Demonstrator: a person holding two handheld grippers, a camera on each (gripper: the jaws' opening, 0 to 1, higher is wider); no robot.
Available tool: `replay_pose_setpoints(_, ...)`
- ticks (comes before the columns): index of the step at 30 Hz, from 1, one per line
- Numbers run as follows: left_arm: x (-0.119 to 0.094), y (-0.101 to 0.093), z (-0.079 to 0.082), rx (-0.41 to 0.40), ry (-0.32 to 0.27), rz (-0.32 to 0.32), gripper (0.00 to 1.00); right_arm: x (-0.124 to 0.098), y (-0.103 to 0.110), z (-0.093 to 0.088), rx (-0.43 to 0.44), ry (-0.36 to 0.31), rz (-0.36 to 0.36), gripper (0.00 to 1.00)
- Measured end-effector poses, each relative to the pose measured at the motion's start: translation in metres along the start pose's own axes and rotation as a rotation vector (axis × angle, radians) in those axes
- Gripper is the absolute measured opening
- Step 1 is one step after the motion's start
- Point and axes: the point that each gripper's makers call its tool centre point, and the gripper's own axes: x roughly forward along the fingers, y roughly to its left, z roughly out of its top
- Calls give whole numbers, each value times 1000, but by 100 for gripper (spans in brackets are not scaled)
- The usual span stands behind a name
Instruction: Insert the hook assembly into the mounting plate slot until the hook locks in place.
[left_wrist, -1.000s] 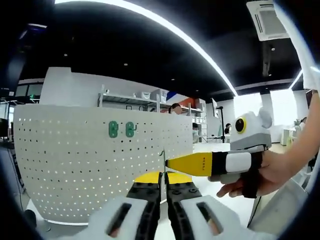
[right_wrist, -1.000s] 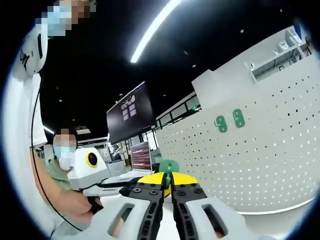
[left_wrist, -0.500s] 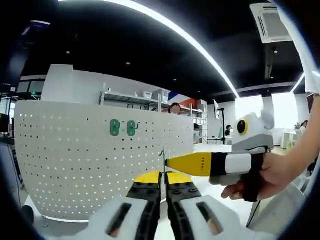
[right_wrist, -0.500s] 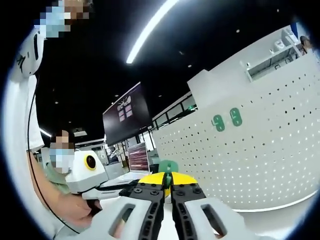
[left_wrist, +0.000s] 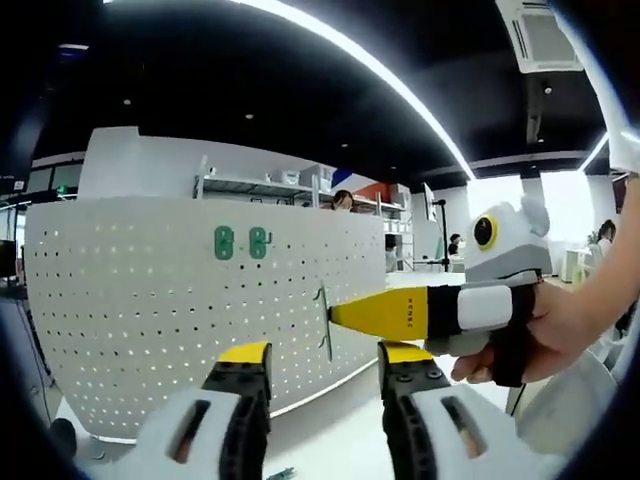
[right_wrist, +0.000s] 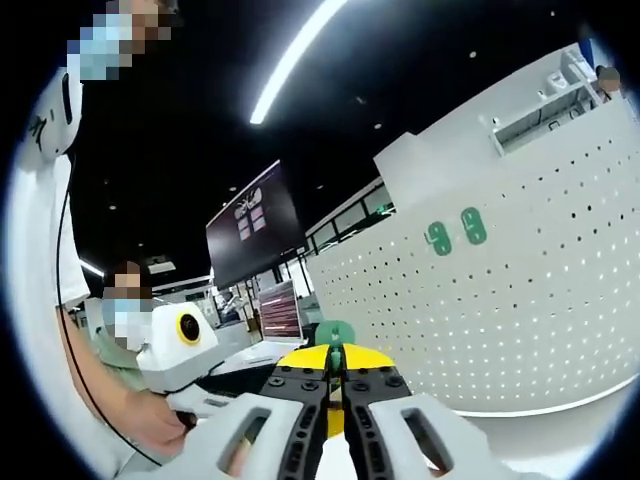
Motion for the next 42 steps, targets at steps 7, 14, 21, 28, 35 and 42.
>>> replay_pose_setpoints(7,2,4,-4,-1,15,12,70,1,-2,-1,6,5,-2,0)
replay_pose_setpoints(14,2,9,-10,-21,34,22,71,2,-2,0,-16,9,-8,1)
replay_pose_setpoints(21,2,11,-11,-28,38,28,71,2,-7,-2,-337,75,-88,1)
replay_pose_setpoints(28,2,10,-13,-28,41,27,70,3,-10,1,-386,83,-108,1)
replay_pose_setpoints(35,-2,12,-12,-13,39,33,70,1,-17,7,-371,71,-142,1)
replay_pose_setpoints(42,-10,24,-12,9,33,62,70,-6,-35,22,-355,42,-204,1)
